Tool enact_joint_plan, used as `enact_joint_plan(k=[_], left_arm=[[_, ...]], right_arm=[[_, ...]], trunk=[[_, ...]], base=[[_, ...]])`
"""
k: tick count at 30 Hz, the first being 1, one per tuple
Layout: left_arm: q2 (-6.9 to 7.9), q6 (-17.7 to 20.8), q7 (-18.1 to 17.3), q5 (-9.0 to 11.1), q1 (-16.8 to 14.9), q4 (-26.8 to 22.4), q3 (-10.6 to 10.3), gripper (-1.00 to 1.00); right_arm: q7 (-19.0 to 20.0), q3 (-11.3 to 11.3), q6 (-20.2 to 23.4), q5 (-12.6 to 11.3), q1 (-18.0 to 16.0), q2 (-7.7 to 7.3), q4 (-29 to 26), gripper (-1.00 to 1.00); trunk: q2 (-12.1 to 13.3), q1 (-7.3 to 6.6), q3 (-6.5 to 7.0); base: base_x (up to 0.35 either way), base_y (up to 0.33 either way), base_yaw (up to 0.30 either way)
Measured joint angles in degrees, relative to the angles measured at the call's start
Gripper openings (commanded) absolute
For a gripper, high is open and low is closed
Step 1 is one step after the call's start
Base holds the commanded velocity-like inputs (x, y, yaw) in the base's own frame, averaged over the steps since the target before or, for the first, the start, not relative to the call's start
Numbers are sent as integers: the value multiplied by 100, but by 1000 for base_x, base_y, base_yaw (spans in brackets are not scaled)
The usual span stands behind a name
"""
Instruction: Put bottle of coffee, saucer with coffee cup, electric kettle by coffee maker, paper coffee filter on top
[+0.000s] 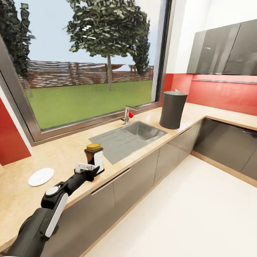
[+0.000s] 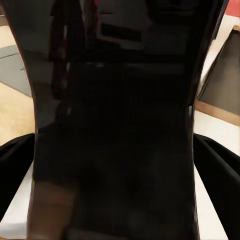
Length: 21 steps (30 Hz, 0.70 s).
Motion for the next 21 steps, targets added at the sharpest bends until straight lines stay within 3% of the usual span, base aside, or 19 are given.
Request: enact_joint_plan(k=[8,16,21], left_arm=[[-4,-248,134,-333,308,13,-5,-100],[-10,-271,150,-418,481,15,-15,-100],[-7,-518,153,-436,530,13,-16,-100]], right_arm=[[0,3,0,0,0,-1,1,100],[-5,5,0,0,0,-1,4,100],[-2,11,5,7,0,3,9,100]], trunk=[[0,0,0],[0,0,0],[0,0,0]], base=[[242,-192,0],[229,-199,0],[186,-231,0]])
